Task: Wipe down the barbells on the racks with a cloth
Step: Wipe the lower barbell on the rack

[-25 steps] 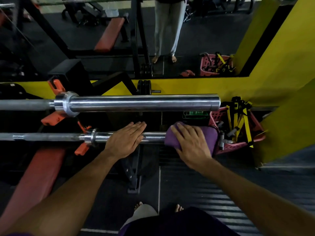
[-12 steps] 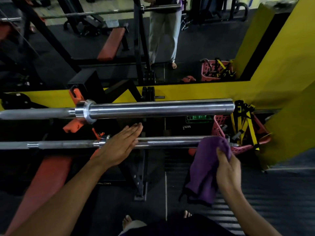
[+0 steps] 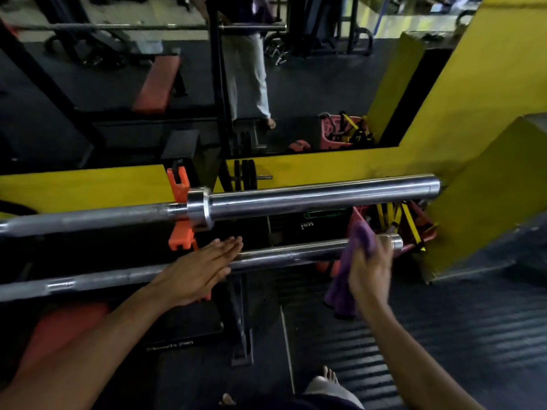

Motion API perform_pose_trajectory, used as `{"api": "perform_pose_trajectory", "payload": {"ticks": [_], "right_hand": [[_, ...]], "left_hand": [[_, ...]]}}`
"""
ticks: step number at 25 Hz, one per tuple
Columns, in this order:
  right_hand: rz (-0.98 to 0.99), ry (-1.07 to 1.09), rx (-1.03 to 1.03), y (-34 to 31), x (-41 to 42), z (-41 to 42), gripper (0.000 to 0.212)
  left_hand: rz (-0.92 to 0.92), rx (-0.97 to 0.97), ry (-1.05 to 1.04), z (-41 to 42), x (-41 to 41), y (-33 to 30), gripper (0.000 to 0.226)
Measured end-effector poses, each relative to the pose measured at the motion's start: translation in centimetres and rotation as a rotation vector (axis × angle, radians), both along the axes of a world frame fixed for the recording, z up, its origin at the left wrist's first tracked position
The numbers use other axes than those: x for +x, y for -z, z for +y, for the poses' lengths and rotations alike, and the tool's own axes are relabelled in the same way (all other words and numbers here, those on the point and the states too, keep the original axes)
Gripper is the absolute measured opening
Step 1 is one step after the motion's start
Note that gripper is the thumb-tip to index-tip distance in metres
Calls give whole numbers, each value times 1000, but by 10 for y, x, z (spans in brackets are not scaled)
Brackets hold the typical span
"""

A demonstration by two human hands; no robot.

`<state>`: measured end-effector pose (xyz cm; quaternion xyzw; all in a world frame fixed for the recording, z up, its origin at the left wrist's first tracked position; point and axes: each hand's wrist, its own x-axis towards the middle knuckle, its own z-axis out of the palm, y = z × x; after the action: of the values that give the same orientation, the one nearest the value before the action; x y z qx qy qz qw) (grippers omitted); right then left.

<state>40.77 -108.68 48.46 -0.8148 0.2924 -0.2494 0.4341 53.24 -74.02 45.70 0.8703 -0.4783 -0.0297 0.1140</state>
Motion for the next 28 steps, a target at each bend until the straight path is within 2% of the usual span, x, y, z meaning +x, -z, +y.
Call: {"api": "perform_pose_trajectory", "payload": {"ticks": [2, 4, 7, 9, 12, 13, 15, 17, 19, 23, 24, 26, 28], "right_hand": [[173, -87, -244, 22, 17, 19, 53], [296, -78, -482, 39, 20, 13, 57], [300, -185, -748, 53, 11, -6, 57], [299, -172, -732, 47, 27, -8, 47], [371, -68, -579, 31, 62, 34, 36], [344, -106, -620, 35, 62, 53, 37], [263, -287, -716, 54, 40, 80, 52], [207, -428, -772, 70, 12, 69, 67], [187, -421, -786, 73, -3, 35, 67], [385, -182, -710, 40, 37, 2, 43], [457, -155, -682, 28, 56, 9, 42], [548, -162, -643, 18, 73, 33, 46], [445, -276, -723, 37, 55, 54, 47]], "left_hand": [[-25, -7, 66, 5, 4, 6, 58], [-39, -21, 106, 7, 5, 10, 56], [-26, -74, 124, 8, 5, 16, 56], [-21, -82, 123, 9, 6, 18, 56], [-23, -86, 138, 11, 7, 20, 56], [-22, -83, 146, 11, 7, 19, 56], [-16, -79, 153, 12, 7, 17, 56], [-14, -95, 151, 12, 7, 17, 55], [-16, -103, 160, 12, 7, 17, 55], [-34, -75, 162, 14, 7, 18, 54], [-32, -74, 156, 14, 8, 18, 54], [-30, -67, 148, 14, 7, 18, 54], [-33, -67, 151, 14, 6, 16, 53]]}}
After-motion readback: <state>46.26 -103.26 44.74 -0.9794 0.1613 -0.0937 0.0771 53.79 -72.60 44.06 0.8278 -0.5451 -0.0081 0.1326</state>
